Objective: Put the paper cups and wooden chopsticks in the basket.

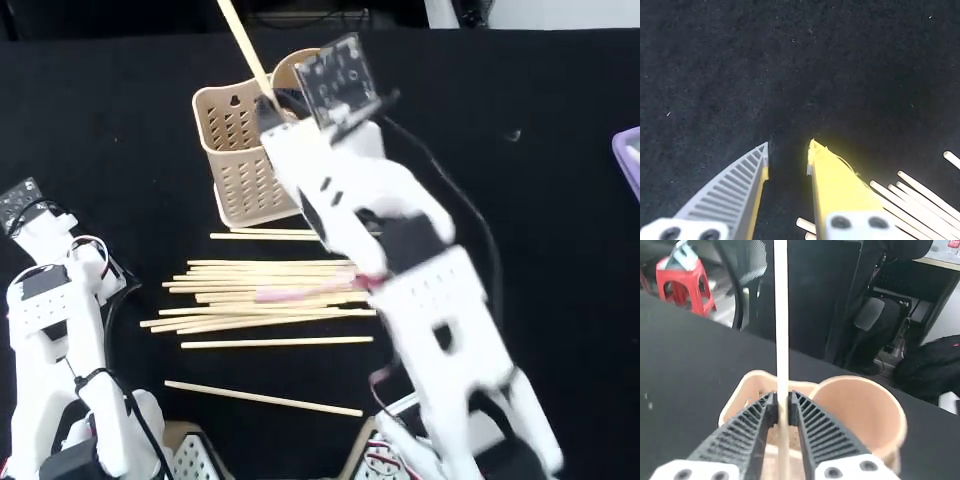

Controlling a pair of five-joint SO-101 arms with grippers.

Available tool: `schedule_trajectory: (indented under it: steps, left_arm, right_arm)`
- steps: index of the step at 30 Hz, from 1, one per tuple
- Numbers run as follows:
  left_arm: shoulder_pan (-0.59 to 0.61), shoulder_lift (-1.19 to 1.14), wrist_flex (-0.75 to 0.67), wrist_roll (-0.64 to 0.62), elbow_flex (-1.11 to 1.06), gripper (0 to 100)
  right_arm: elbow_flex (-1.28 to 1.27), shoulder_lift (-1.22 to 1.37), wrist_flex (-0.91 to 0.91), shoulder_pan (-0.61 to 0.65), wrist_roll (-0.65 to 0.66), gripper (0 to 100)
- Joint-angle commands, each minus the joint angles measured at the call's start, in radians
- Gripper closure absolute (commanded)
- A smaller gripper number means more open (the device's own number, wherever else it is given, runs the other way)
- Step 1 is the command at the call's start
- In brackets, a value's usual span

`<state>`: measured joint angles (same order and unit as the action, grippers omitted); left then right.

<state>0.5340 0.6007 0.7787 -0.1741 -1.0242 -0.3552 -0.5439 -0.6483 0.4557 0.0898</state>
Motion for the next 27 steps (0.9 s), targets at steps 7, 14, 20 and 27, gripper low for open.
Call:
schedule_trajectory:
  steps: [7, 14, 20, 27]
  left_arm:
    - [0.01, 0.034, -0.014, -0.009, 0.004, 87]
    - [0.01, 0.034, -0.014, -0.009, 0.005, 87]
    - [0.01, 0.034, -0.014, -0.009, 0.001, 87]
    - [0.01, 0.034, -0.014, -0.009, 0.002, 87]
  right_arm:
    - [0.059, -0.475, -0.789, -0.216, 0.315, 98.8]
    - [-0.225, -0.647, -0.845, -0.709, 0.454, 98.8]
    - [-0.668, -0.673, -0.62, -0.896, 0.548, 98.8]
    - [-0.961, -0.671, -0.47, -0.928, 0.789, 98.8]
